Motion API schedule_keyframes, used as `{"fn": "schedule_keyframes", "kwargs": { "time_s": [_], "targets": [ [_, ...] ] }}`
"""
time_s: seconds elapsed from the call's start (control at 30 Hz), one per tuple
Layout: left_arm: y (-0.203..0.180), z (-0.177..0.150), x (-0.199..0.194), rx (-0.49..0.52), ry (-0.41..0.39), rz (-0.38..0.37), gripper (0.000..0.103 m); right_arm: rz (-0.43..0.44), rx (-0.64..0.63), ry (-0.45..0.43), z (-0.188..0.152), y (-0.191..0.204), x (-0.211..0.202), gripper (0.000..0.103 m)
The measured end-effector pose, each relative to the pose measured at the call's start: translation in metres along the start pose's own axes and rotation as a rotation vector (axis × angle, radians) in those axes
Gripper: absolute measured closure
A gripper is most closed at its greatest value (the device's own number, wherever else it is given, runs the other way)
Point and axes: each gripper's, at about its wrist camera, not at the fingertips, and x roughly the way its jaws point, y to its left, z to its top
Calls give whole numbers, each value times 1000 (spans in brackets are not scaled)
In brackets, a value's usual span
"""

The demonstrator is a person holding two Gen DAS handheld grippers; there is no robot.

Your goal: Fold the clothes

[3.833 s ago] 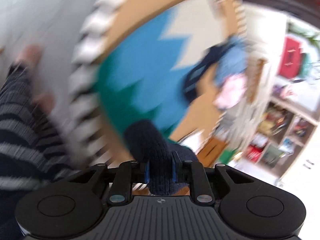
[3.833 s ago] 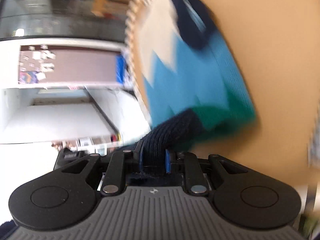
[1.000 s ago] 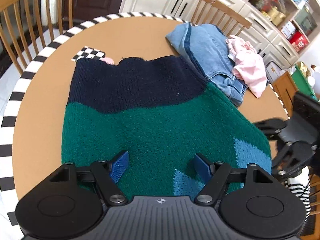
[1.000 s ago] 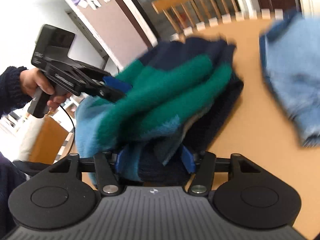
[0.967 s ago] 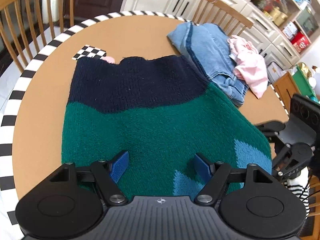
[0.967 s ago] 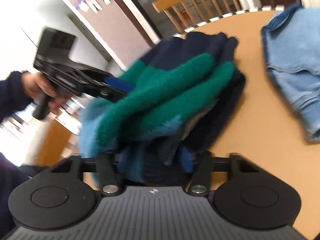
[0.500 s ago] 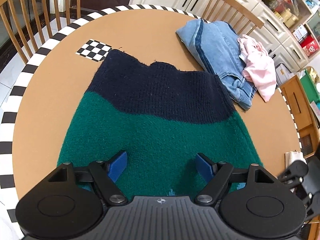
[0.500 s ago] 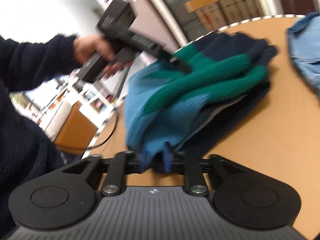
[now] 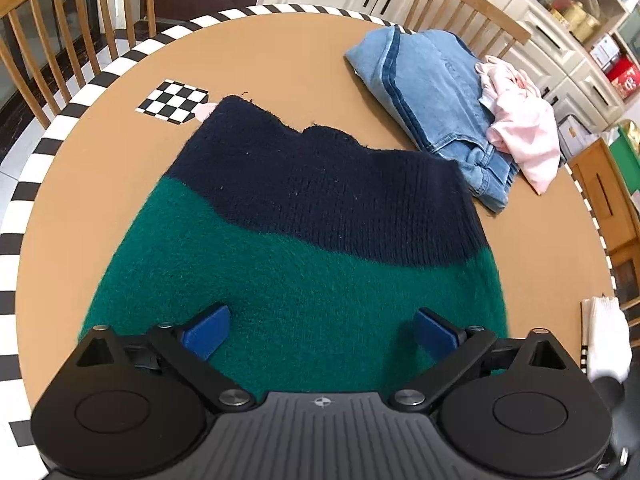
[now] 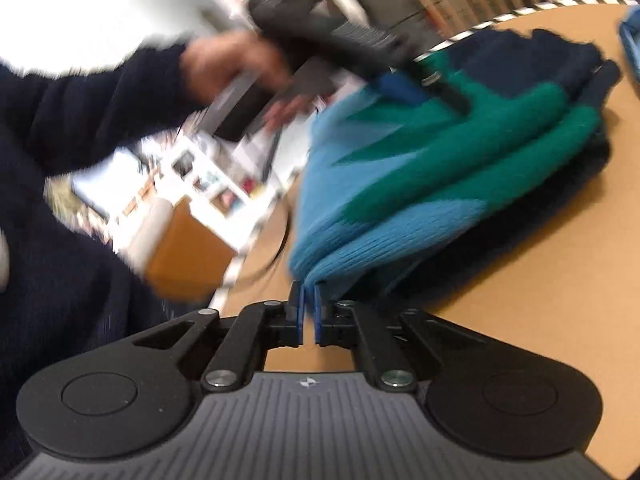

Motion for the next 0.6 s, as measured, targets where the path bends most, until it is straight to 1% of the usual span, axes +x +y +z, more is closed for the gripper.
{"fn": "schedule_keyframes", "kwargs": {
  "time_s": [0.03,0.07,0.1,0.13,0.17,0.2,0.27,0.3,0.33,0.43,0.5,0.53,0.57,0.6],
  "targets": [
    [-1,0,1,-2,-3,4,1,1,14,12,-4,4,4,103],
    [-2,0,1,0,-5,9,1,-19,23,18,-10,9,8,103],
    [-3,0,1,3,-7,12,1,-49,31,8,-13,12,9,103],
    [-3,0,-1,7,-6,16,1,-80,42,-10,-15,15,8,100],
    [-3,0,-4,10,-5,20,3,-119,63,-44,-16,16,4,97],
    [-3,1,-8,14,-3,24,12,-150,91,-86,-15,16,-3,92],
    [-2,-1,-23,31,-16,27,22,-225,127,-174,-14,17,-18,66],
    [0,-4,-33,42,-36,19,22,-263,146,-223,-13,18,-25,37],
    [-1,-11,-43,58,-60,11,22,-278,174,-261,-12,17,-28,28],
    [-7,-36,-61,147,-112,22,22,-252,260,-320,-9,14,-24,28],
    [-2,-49,-58,137,-124,37,22,-257,287,-339,-6,14,-8,28],
    [1,-55,-56,125,-127,45,22,-272,299,-337,-3,14,4,31],
    [3,-59,-51,116,-138,53,24,-276,335,-333,-1,13,12,39],
    [5,-62,-46,108,-154,62,24,-274,386,-328,-1,11,20,65]
  ]
}}
